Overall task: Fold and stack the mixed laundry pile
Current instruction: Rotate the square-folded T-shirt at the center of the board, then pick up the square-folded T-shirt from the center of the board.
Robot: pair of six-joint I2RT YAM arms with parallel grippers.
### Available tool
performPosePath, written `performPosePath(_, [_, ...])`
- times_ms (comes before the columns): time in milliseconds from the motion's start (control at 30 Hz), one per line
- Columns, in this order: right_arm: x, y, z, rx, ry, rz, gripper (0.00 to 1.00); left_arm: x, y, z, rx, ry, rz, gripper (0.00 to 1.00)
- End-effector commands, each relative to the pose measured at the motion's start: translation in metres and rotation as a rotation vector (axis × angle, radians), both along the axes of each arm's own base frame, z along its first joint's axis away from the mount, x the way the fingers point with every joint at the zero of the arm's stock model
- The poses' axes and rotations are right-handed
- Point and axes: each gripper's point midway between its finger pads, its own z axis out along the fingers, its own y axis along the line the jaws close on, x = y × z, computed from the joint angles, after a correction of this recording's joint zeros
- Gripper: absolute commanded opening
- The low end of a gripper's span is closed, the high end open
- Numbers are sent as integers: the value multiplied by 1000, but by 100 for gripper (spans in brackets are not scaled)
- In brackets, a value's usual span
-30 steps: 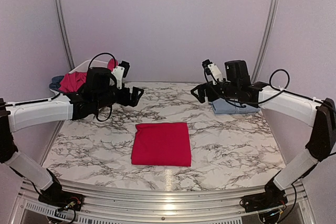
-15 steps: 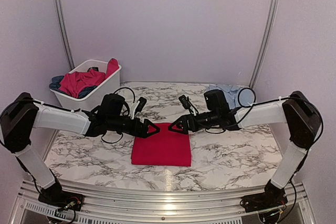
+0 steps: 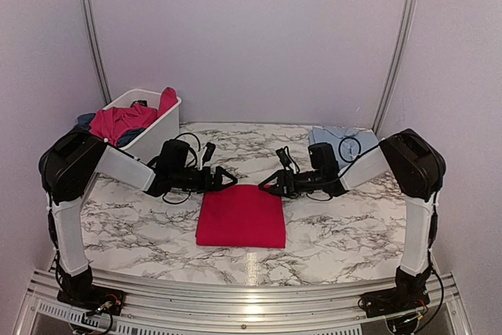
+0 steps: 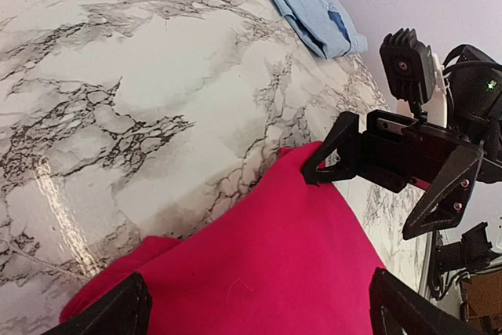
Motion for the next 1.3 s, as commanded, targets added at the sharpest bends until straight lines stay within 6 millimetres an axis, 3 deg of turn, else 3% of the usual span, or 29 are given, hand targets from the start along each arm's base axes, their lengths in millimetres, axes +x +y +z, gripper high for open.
performPosePath(0, [3, -5, -15, 10, 29, -22, 95, 26, 1, -4, -6, -32, 47, 99])
performPosePath(100, [-13, -12, -18, 31, 70, -36, 95, 37, 11, -5, 95, -51, 84, 99])
performPosePath(233, [-42, -27, -14, 19, 84, -87, 95, 42, 33, 32, 202, -116, 161, 99])
performPosePath(300, [-60, -34, -12, 15, 96, -111, 95, 32, 43, 43, 274, -123, 186, 99])
performPosePath(400, [-95, -35, -14, -11, 119, -106, 96, -8, 41, 39, 380, -118, 135, 99])
performPosePath(500, [-139, -8, -6, -28, 128, -13, 95, -62, 32, 16, 490, -90, 25, 99])
performPosePath(600, [-172, 11, 20, 27, 120, 85, 90, -103, 14, 3, 456, -45, -81, 99])
performPosePath(667, [-167, 4, 42, 52, 77, 63, 87, -116, 9, -5, 456, -41, -119, 99])
performPosePath(800, [-128, -24, 72, -31, -45, -65, 81, -129, 2, -23, 498, -55, -166, 99])
performPosePath(933, [-96, -57, 56, -169, -20, -160, 61, -131, 3, -34, 533, -71, -194, 94])
performPosePath(1033, [-97, -60, 40, -225, 28, -149, 57, -133, -8, -13, 576, -205, -208, 91])
performPosePath(1133, [-98, -60, 39, -211, 49, -147, 56, -140, -31, 20, 687, -394, -199, 82])
performPosePath(1167, [-98, -61, 40, -204, 55, -152, 56, -142, -33, 22, 729, -425, -204, 80])
performPosePath(1267, [-96, -67, 41, -182, 66, -170, 56, -161, -65, 29, 720, -474, -265, 71])
